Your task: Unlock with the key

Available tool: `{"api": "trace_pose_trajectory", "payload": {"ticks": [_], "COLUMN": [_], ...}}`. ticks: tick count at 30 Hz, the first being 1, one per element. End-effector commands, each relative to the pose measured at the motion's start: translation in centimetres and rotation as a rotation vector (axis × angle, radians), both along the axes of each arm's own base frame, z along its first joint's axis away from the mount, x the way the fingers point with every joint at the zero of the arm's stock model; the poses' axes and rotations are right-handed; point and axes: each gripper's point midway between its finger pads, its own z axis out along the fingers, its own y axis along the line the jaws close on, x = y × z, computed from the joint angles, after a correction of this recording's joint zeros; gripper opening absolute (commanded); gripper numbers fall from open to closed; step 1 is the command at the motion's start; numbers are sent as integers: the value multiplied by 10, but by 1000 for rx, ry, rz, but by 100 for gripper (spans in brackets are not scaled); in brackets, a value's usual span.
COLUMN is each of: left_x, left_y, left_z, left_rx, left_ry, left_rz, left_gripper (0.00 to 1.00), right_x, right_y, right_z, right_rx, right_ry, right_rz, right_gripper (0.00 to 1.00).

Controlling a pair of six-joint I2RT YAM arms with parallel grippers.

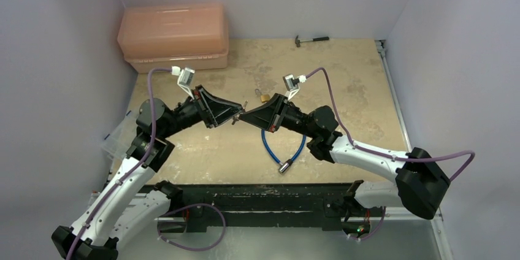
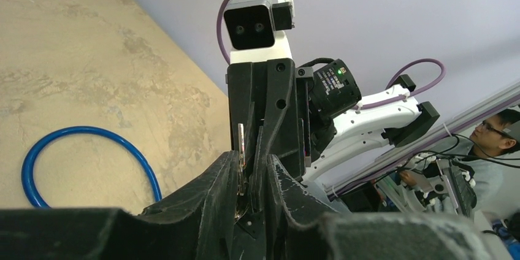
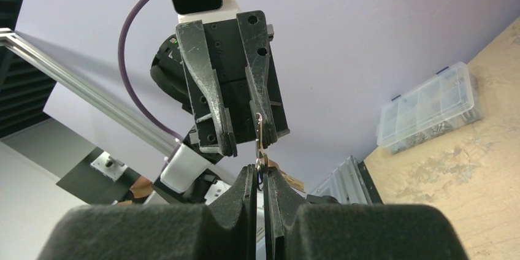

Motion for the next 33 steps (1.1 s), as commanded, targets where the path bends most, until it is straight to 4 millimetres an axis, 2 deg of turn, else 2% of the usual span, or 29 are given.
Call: {"api": "trace_pose_trajectory", "payload": {"ticks": [1,9,13,17,20,26,30,33], "left_x": [-6,-6,-7,-7,-7,-5,-2,1], "left_y": [-1,0,1,1,1,0,1,0], "left_z": [5,-2,-2,-4,-5,-8,-6,-7], "left_rx": [-9,6,8,14,17,23,36,40], "left_ry": [-37,-19,-18,-11,-10,9,11,17], "left_rz": [-28,-20,-15,-13,-12,-12,0,7], "left_gripper": [23,20,13,11,0,0,0,0], "right_x": [0,0,0,1,0,-6,-10,-5], "right_y": [-3,-3,-3,-3,-3,-1,-2,-9], "right_z": [32,36,35,38,39,38,27,19], "right_rx": [68,77,79,86,91,84,13,-52], "right_ry": [-73,-78,-78,-79,-81,-103,-124,-125], "right_rz": [-13,-17,-15,-16,-11,27,22,-43], "right_gripper": [0,0,0,0,0,1,48,66]}}
